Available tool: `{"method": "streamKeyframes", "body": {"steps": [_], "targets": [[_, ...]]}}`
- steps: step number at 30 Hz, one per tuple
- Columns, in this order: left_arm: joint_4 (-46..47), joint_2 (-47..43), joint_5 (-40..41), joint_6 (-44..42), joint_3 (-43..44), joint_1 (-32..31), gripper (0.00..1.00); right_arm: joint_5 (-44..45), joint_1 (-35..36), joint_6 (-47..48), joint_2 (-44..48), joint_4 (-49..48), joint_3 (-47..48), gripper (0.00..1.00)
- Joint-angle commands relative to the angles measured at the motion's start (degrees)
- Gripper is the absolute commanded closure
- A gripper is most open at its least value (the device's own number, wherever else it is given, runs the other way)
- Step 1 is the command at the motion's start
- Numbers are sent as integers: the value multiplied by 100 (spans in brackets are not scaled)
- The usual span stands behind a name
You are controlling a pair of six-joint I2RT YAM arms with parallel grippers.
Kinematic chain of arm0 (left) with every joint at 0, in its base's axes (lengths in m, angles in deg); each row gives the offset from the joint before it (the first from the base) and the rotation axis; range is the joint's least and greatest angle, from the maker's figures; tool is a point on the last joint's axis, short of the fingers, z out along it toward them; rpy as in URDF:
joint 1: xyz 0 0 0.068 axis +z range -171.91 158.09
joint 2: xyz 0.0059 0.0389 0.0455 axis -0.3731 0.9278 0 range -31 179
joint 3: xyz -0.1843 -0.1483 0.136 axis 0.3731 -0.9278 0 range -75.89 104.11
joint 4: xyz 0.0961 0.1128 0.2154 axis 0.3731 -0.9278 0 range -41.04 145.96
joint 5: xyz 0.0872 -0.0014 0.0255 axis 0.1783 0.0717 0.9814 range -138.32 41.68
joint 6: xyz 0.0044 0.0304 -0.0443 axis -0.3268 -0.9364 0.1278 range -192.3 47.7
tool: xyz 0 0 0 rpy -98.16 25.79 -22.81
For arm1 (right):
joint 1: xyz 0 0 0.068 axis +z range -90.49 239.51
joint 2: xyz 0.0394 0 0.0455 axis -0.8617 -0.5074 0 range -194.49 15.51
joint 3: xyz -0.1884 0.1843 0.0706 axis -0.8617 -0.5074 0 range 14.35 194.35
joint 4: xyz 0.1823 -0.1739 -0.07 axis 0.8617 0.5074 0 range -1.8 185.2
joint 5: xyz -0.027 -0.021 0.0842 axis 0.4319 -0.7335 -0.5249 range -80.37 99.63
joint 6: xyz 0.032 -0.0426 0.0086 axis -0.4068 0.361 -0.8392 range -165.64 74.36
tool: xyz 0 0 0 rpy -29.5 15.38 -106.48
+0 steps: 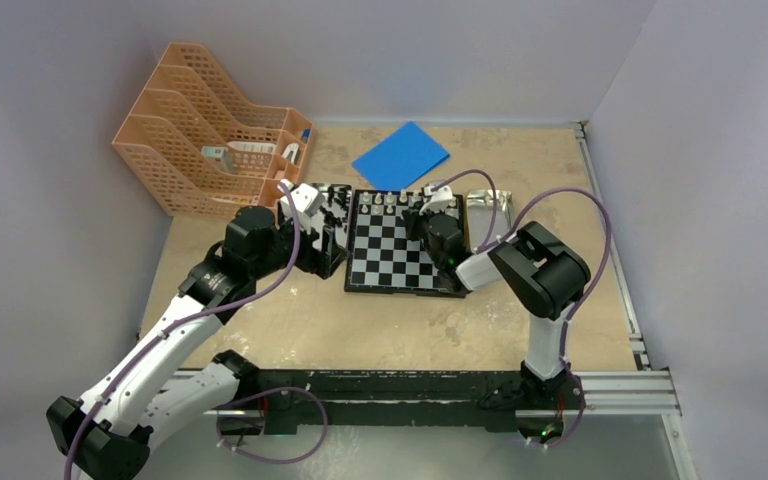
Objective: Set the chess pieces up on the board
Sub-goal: Place the chess piece on the chessboard.
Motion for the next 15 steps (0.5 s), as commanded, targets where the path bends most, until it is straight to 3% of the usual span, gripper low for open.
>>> {"method": "streamKeyframes", "body": {"steps": [1, 15], "targets": [[216, -60, -133, -92, 90, 3, 23, 392, 47, 17, -109, -418, 83, 94], [212, -82, -161, -103, 88, 1, 23, 780, 201, 48, -530, -315, 534, 91]]}}
